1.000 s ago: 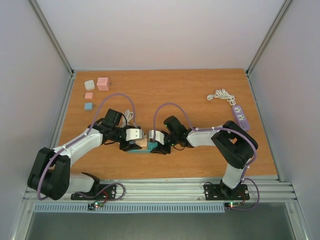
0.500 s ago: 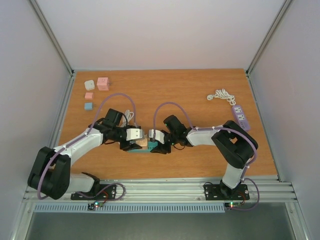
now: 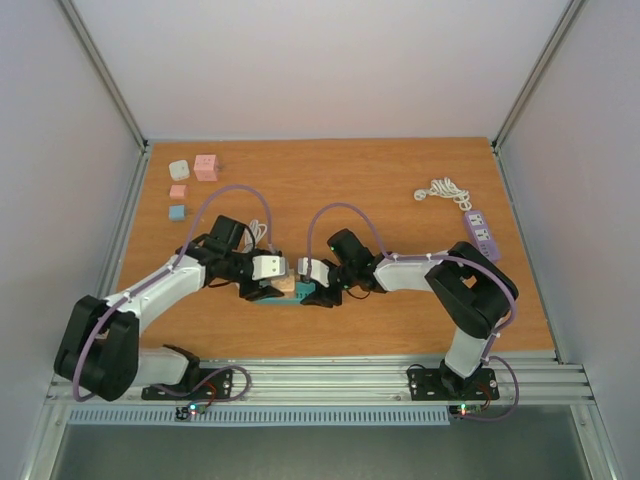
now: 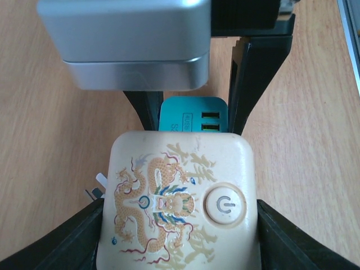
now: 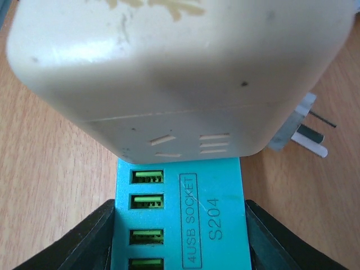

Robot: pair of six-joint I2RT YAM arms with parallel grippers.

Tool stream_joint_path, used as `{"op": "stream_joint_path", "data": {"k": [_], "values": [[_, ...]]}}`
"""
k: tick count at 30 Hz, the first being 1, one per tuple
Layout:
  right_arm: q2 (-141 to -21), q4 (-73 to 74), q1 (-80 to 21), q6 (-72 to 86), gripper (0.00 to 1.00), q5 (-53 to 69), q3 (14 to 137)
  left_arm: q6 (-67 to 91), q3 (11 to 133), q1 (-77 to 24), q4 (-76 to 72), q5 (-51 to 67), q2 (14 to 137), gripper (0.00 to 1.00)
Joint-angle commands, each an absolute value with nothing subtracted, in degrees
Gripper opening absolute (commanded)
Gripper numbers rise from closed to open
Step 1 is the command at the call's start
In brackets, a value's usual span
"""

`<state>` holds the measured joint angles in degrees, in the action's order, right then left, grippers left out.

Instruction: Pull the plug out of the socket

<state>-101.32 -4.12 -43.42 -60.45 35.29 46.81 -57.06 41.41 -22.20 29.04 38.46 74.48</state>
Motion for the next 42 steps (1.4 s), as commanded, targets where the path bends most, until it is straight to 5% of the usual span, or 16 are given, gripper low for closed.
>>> {"op": "stream_joint_path", "data": {"k": [1, 9, 16, 21, 25, 28, 34, 42], "values": [[-101.8, -2.6, -43.8, -60.6, 0.35, 35.5, 46.4, -57.5, 39.2, -22.2, 21.7, 39.2, 76.2, 0.32], [-101.6, -2.6, -43.8, -60.6, 0.35, 35.5, 46.6, -52.1, 43.3, -22.1, 22.5, 46.3, 70.5, 0.31], [-101.3, -2.5, -43.8, -60.7, 0.35, 35.7, 46.1, -56.7, 38.8, -22.1, 22.3, 36.6, 77.0, 0.30], [-101.2, -2.2, -43.8, -61.5, 0.35, 35.1, 45.9, -54.8, 41.5, -22.2, 23.4, 41.5, 71.7, 0.30], [-101.1, -2.5, -43.8, -61.7, 0.66, 35.3, 45.4, -54.1, 40.5, -22.3, 23.0, 40.5, 73.2, 0.29], [-99.8, -3.1, -43.8, -61.2, 0.76, 36.0, 45.1, -56.1, 39.1, -22.4, 22.7, 36.3, 76.4, 0.29], [-98.8, -4.4, -43.7, -60.6, 0.85, 38.6, 45.5, -57.2, 37.8, -22.5, 22.1, 34.2, 76.0, 0.29], [-102.1, -7.3, -44.3, -59.6, 0.81, 42.3, 46.9, -57.3, 36.2, -22.8, 20.4, 34.7, 76.8, 0.34]]}}
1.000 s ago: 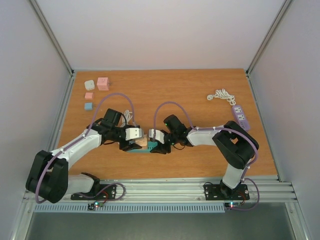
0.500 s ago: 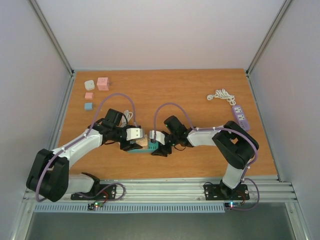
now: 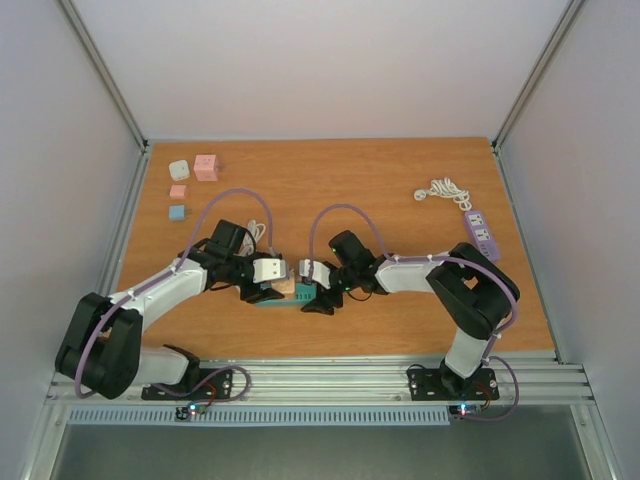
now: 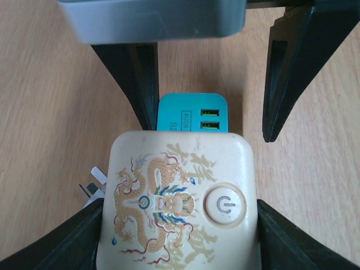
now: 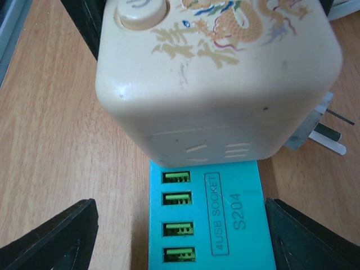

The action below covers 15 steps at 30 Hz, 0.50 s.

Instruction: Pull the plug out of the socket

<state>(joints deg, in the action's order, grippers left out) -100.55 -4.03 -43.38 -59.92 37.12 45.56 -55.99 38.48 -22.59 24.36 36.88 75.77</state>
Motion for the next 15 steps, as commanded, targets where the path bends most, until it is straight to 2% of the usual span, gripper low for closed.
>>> {"op": "stream_joint_path", "data": {"k": [1, 8, 15], "values": [[-102.7, -8.6, -44.3, -59.4, 0.80, 42.1, 47.0, -57.2, 36.2, -22.9, 20.4, 34.8, 76.8, 0.34], [-105.7, -11.6, -45.7, -58.5, 0.70, 41.8, 48.2, -56.9, 36.7, -22.9, 20.7, 35.1, 77.0, 0.34], [-106.5, -12.7, -46.0, -59.1, 0.48, 38.9, 46.5, -52.3, 39.4, -22.9, 20.7, 41.4, 74.2, 0.33]]}}
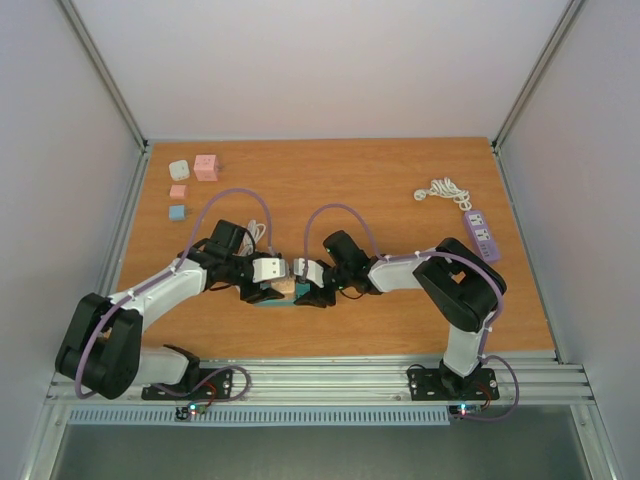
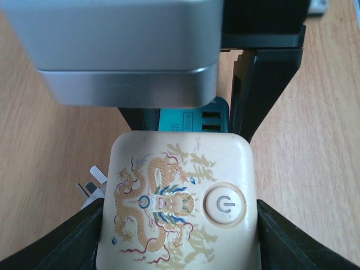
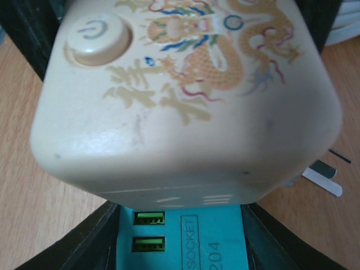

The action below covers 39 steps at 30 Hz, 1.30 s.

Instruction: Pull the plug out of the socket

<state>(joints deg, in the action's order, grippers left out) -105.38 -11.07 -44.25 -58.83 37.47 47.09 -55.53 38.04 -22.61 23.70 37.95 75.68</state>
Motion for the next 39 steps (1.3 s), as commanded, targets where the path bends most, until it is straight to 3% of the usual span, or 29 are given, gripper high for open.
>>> {"op": "stream_joint_path", "data": {"k": [1, 6, 10, 16, 21, 30, 35, 39], "values": [[-106.5, -12.6, -46.0, -59.2, 0.46, 38.5, 46.3, -50.9, 39.6, -22.9, 20.2, 43.5, 73.2, 0.33], [-107.0, -12.2, -45.9, -59.8, 0.38, 37.5, 45.7, -51.2, 37.1, -22.9, 17.8, 40.6, 72.6, 0.32], [-107.6, -11.5, -45.9, -60.0, 0.37, 37.4, 45.7, -55.0, 36.7, -22.9, 20.8, 38.1, 75.4, 0.31], [-107.1, -11.2, -45.9, -60.0, 0.37, 36.9, 45.7, -52.1, 40.0, -22.9, 24.1, 42.9, 69.0, 0.32], [-107.3, -11.2, -45.9, -59.8, 0.37, 36.9, 45.7, -55.8, 35.8, -22.8, 22.0, 35.6, 73.2, 0.31], [-106.3, -10.6, -45.9, -59.8, 0.37, 36.3, 45.8, -51.7, 39.3, -22.6, 23.7, 44.5, 68.4, 0.31], [-106.1, -10.9, -45.9, -59.5, 0.37, 36.4, 45.7, -54.0, 36.3, -24.3, 21.4, 33.9, 71.0, 0.30], [-106.3, -10.6, -45.9, -59.7, 0.37, 36.3, 45.7, -55.7, 38.6, -23.9, 23.8, 36.6, 70.3, 0.30]]}}
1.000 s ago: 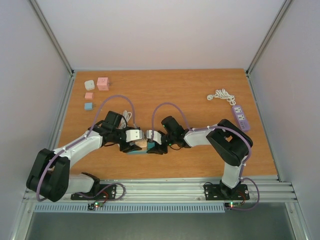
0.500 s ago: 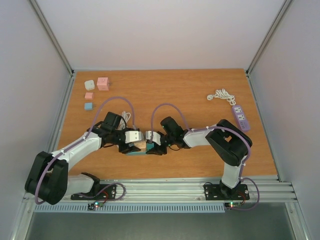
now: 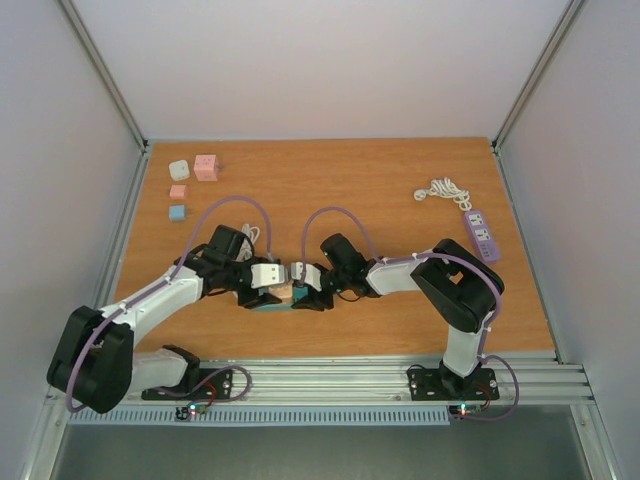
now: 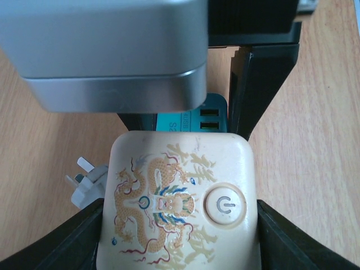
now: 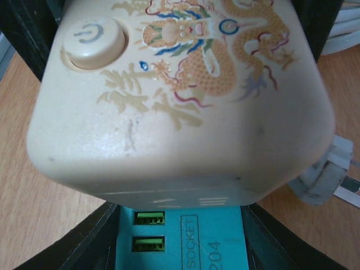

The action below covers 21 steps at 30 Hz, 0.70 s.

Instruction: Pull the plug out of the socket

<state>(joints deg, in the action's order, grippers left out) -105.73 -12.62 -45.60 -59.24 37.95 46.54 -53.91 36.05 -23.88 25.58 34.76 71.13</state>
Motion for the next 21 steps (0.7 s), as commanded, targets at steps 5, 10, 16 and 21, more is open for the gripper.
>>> {"op": "stream_joint_path", "data": {"k": [5, 10, 16, 21], "values": [[-106.7, -10.8, -45.9, -59.8, 0.37, 36.2, 45.6, -51.4, 41.3, -23.8, 23.6, 41.4, 70.3, 0.30], [-106.3, -10.9, -45.9, -60.0, 0.36, 36.2, 45.2, -49.0, 41.6, -23.8, 22.8, 42.6, 71.5, 0.28], [-106.4, -11.0, -45.9, -60.2, 0.36, 36.0, 45.0, -44.8, 43.0, -23.7, 22.2, 45.4, 71.5, 0.27], [-106.3, -11.0, -45.9, -60.0, 0.36, 36.0, 44.9, -47.3, 42.5, -23.6, 24.1, 44.9, 71.5, 0.27]]}}
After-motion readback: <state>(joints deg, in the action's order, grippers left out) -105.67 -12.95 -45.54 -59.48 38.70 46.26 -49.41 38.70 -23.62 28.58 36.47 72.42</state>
